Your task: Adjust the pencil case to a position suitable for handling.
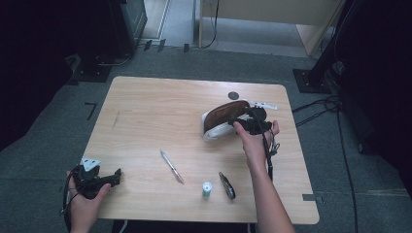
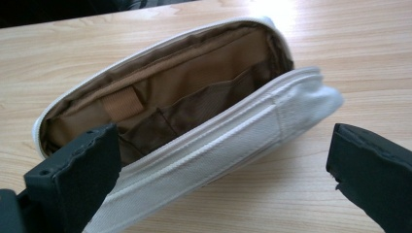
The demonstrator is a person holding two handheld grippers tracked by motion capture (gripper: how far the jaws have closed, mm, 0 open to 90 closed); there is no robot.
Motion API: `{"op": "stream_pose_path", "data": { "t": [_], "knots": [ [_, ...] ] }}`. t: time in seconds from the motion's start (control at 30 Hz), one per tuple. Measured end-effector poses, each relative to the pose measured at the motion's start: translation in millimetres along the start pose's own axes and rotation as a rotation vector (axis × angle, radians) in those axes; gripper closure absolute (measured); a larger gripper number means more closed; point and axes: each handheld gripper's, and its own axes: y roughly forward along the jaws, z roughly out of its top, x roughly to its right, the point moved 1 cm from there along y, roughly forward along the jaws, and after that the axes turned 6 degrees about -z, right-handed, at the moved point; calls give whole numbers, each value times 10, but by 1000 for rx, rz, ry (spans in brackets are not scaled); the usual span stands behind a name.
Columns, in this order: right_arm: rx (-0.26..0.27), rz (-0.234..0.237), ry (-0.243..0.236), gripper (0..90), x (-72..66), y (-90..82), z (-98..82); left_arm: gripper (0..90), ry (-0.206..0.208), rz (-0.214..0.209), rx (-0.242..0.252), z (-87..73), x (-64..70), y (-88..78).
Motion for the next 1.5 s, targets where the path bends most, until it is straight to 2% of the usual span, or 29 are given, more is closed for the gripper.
{"op": "stream_pose_path", "data": {
  "t": [0.47, 0.67, 0.73, 0.9, 1.07, 1.17, 1.2, 1.27, 1.33, 1.37, 1.4, 1.43, 1.47, 1.5],
  "knots": [
    [-62, -16, -1, 0, -126, 201, -35, 0, 0, -2, 3, 0, 4, 3],
    [-80, -4, 7, 0, -132, 226, -44, 0, 0, -2, 3, 0, 4, 3],
    [-93, -1, 22, 11, -133, 240, -47, 0, 0, -2, 3, 0, 3, 3],
    [-105, -4, 17, 52, -132, 267, -55, 0, 1, -2, 2, 0, 3, 2],
    [-97, -7, 8, 173, -159, 267, -62, 0, 0, -2, 3, 0, 3, 3],
    [-93, -18, -28, 265, -183, 268, -69, 0, 0, -2, 3, 0, 3, 3],
    [-97, -12, -34, 310, -194, 265, -71, 0, 0, -2, 3, 0, 3, 3],
    [-92, -1, -79, 457, -212, 270, -77, 0, 0, -3, 3, 0, 4, 3],
    [-98, 34, -108, 610, -215, 279, -76, 0, 1, -2, 3, 0, 3, 3],
    [-98, 34, -108, 610, -215, 279, -76, 0, 1, -2, 3, 0, 3, 3],
    [-97, 56, -140, 729, -227, 292, -83, 0, 0, -2, 3, 0, 4, 3],
    [-97, 56, -140, 729, -227, 292, -83, 0, 0, -2, 3, 0, 4, 3],
    [-84, 86, -182, 783, -253, 290, -93, 0, 0, -2, 3, 0, 4, 3],
    [-85, 106, -191, 791, -269, 281, -93, 0, 0, -3, 3, 0, 3, 3]
  ]
}}
